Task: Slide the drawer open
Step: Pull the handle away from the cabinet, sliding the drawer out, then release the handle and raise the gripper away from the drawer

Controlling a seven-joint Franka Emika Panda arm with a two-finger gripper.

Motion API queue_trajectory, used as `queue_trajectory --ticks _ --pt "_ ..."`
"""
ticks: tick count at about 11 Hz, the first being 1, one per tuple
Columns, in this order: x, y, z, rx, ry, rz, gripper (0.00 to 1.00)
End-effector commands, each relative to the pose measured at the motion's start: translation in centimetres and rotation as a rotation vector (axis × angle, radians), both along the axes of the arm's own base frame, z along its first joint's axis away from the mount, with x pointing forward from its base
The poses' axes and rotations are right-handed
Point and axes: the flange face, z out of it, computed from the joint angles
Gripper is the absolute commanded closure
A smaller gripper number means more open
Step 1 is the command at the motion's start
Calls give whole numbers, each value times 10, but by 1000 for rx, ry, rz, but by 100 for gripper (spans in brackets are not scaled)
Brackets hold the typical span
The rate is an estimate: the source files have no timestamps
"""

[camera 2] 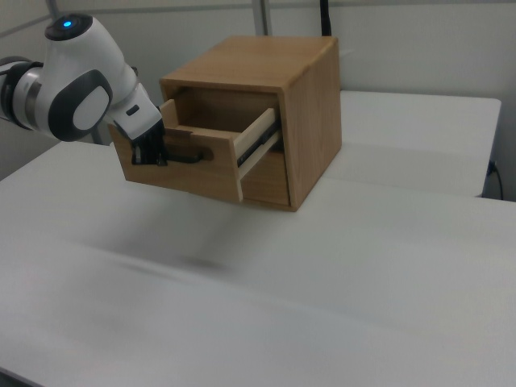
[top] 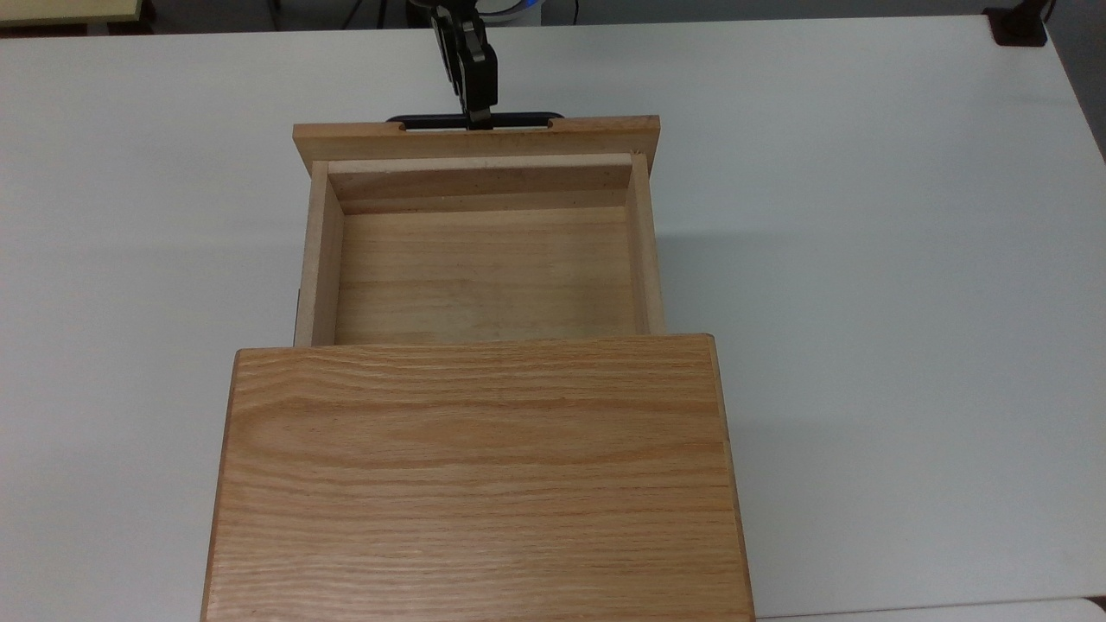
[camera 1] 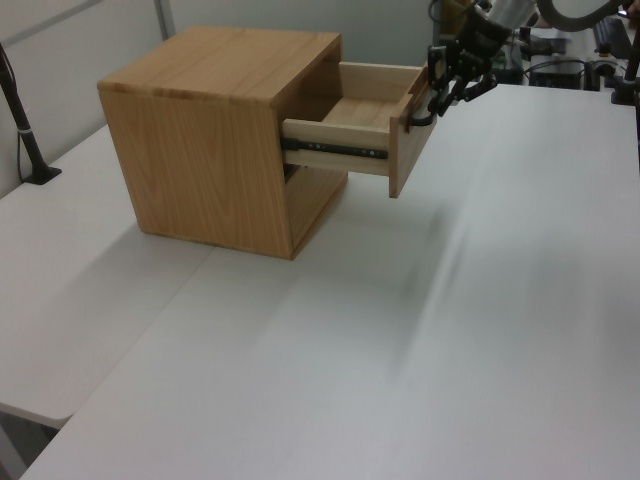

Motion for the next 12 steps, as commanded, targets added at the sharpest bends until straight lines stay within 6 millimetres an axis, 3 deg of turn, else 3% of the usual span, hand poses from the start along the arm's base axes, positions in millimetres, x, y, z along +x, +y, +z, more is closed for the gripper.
queue_trajectory --ticks 1,2,3,7,10,12 --pt "-14 12 13 -3 -22 92 91" --pt "-14 11 11 -5 -6 96 50" --pt "-16 11 8 -6 32 103 0" --pt "-21 12 28 -91 118 335 0" --pt "-22 -7 53 -201 214 706 0" --pt "-26 -11 60 -367 331 1010 0"
